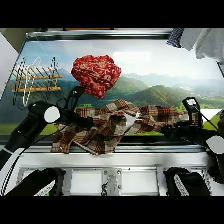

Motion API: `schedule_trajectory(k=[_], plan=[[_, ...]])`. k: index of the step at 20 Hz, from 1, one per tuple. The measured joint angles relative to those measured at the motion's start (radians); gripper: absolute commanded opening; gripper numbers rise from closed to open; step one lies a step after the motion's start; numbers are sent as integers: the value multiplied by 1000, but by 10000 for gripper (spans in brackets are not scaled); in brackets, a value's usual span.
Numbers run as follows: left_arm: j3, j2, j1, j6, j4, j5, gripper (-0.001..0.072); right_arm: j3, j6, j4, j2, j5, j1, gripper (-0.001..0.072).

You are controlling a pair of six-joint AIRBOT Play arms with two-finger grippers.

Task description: Fold the clothes and pants, and hang the long-sleeved shirts on hangers.

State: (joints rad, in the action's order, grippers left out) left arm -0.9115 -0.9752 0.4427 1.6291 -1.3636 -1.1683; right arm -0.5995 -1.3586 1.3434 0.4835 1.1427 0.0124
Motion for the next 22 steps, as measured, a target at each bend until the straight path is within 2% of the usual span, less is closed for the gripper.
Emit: schedule_trajectory(k=[5,10,18,22], plan=[[-220,-6,-1,55,-1,-7,695,-107,-8,8,-16,14,-3,631],[-463,-155,121,65,-16,-52,694,-156,-64,17,-19,12,-3,631],[-623,-422,506,164,-222,-192,695,-167,-291,167,-19,7,-3,632],[-633,-503,650,189,-283,-211,695,-167,-356,211,-19,16,-3,633]])
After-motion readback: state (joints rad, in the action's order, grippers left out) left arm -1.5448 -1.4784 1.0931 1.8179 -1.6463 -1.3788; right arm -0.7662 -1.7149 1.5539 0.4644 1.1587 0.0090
